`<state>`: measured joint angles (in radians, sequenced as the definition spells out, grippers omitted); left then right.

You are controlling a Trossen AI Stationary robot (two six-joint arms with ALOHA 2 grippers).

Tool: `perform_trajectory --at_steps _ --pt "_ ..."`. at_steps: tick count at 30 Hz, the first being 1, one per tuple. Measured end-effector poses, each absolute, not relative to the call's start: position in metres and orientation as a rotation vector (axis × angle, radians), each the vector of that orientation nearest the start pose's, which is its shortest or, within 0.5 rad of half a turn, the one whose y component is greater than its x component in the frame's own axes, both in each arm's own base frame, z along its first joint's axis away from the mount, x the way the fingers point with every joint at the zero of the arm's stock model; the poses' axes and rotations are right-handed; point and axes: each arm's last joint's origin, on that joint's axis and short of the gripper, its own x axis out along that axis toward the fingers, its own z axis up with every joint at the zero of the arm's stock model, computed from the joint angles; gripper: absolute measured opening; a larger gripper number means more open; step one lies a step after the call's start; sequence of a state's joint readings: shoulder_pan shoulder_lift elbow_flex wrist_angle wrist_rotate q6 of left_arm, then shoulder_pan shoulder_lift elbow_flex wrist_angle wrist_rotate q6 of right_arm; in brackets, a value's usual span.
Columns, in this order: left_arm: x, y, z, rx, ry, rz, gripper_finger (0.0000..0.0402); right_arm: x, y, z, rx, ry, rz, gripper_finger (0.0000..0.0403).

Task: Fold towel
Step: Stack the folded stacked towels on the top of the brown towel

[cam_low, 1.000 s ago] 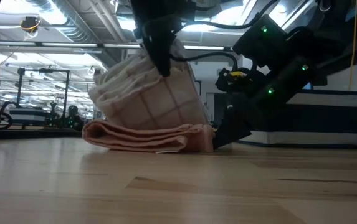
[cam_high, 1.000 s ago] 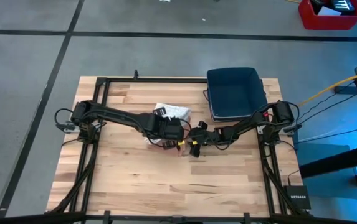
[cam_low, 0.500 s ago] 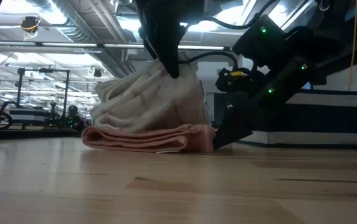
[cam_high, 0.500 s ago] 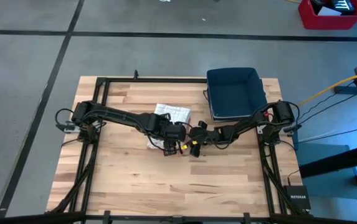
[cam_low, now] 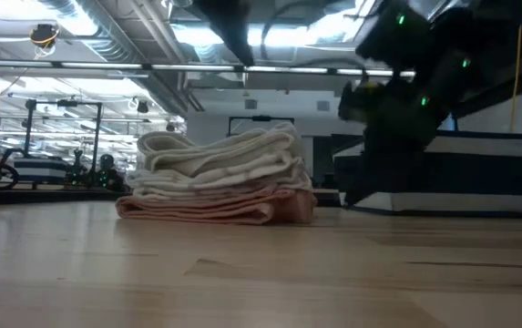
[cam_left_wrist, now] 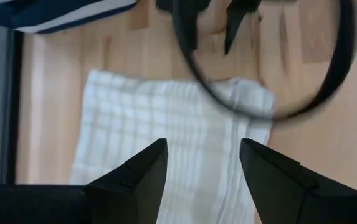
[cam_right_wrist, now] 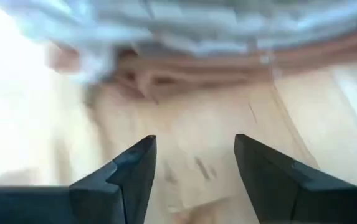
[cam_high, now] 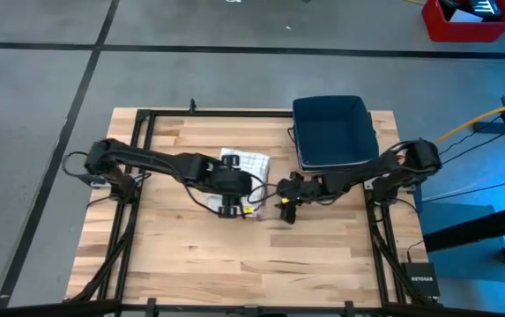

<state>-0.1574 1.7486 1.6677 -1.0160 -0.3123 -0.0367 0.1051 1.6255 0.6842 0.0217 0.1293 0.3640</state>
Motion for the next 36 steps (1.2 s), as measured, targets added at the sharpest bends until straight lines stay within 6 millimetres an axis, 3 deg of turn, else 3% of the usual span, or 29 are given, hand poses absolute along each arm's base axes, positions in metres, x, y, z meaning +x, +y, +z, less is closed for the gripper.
perform_trajectory --at_steps 4,9,12,17,21,28,32,36 --pt "0.327 -0.038 0.314 0.224 1.018 0.170 0.0194 0.286 0.030 0.148 0.281 0.787 -0.153 0.0221" --pt "0.294 -0.021 0.276 0.184 0.955 0.208 0.0194 0.305 0.033 0.163 0.253 0.518 -0.135 0.0221" --pt "0.283 -0.011 0.245 0.146 0.927 0.212 0.0194 0.315 0.030 0.162 0.247 0.410 -0.125 0.0221" --pt "0.273 -0.001 0.197 0.131 0.959 0.230 0.0194 0.322 0.020 0.144 0.248 0.422 -0.164 0.0221" --pt "0.264 0.004 0.173 0.094 0.968 0.239 0.0194 0.323 0.015 0.146 0.243 0.413 -0.181 0.0221" --pt "0.259 0.006 0.163 0.045 0.967 0.267 0.0194 0.304 0.025 0.174 0.315 0.513 0.068 0.0221" --pt "0.264 0.006 0.166 0.049 0.895 0.260 0.0194 0.310 0.016 0.186 0.323 0.353 -0.113 0.0221" --pt "0.268 0.005 0.170 0.041 0.844 0.256 0.0194 0.319 0.002 0.164 0.296 0.333 -0.294 0.0221"
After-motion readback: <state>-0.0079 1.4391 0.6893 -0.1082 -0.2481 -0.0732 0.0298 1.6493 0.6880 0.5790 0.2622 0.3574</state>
